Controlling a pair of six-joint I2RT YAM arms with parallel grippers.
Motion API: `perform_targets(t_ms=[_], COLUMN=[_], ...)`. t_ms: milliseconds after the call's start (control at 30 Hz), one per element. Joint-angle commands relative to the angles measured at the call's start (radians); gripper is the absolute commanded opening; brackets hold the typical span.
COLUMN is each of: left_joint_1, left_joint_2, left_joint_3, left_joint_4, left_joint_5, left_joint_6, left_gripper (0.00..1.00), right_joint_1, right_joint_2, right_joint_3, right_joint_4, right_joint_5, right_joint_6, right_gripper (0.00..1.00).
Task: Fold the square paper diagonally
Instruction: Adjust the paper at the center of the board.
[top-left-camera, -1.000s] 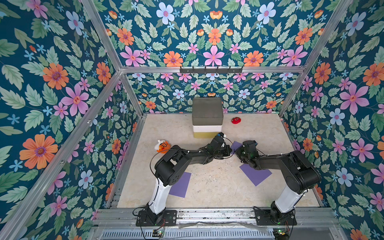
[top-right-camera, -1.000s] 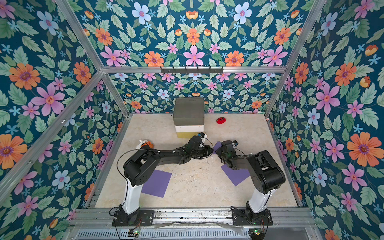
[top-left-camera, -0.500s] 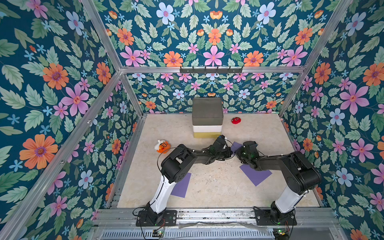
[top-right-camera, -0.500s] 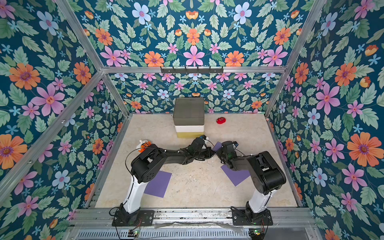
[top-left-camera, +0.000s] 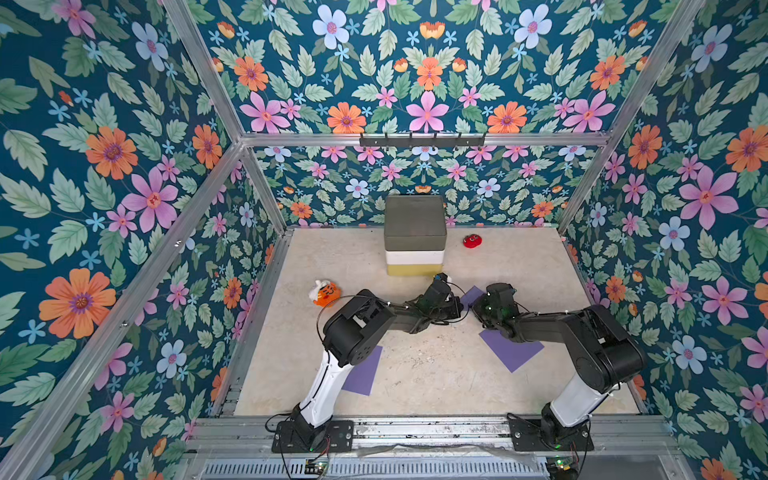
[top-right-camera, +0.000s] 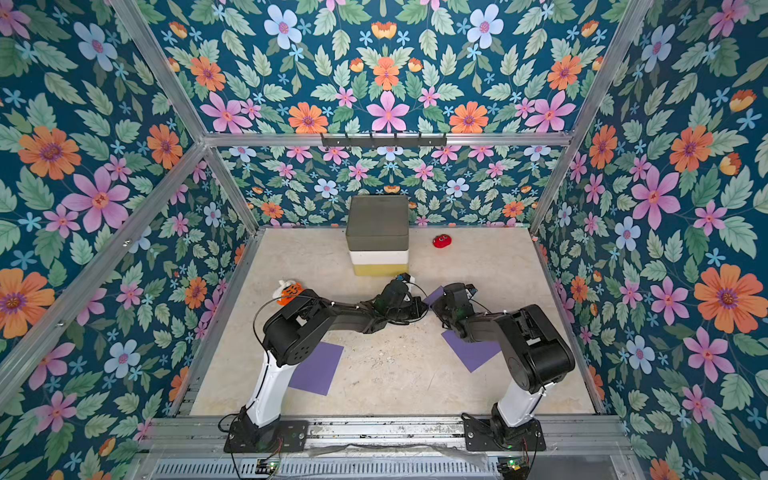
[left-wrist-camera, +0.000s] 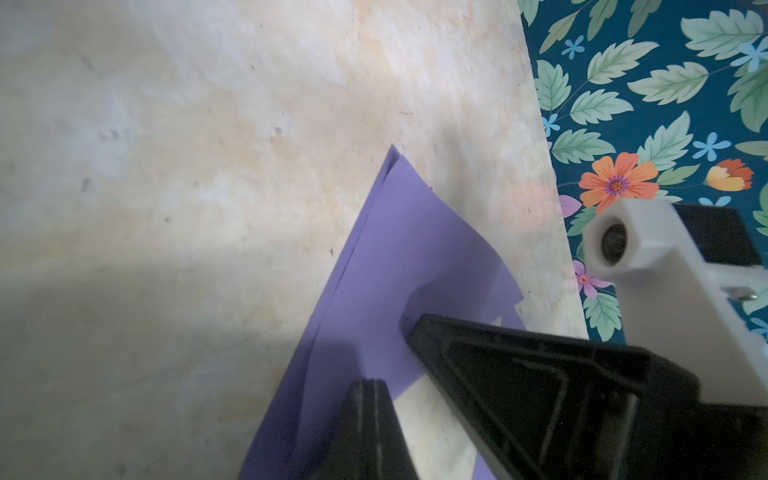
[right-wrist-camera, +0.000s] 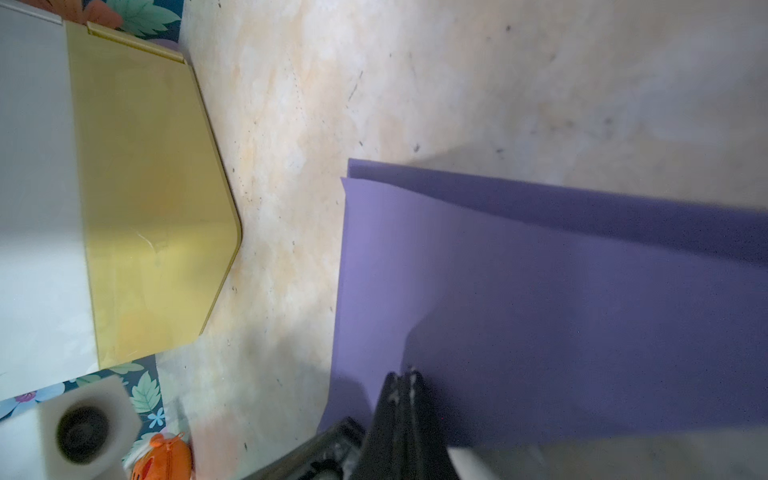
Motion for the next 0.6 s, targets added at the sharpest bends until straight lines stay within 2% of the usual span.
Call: perform_targets(t_ms=[0,567], left_joint_1=[0.003,0.003], left_joint_2=[0.011,0.015], left_joint_3=[-0.002,0.022], left_joint_4=[-0.198,-0.274], left_joint_5=[-0.094,-0.152], left_joint_6=[-0.006,-0.036], left_gripper=[0.0,0.0], right_joint_1=[-0.012,-0.083], right_joint_2=[-0.009,-0.113], right_joint_3=[-0.006,-0.07], right_joint_4=[-0.06,-0.081], right_joint_5=[0.024,0.02], right_joint_6=[-0.006,-0.037], right_gripper=[0.09,0.15])
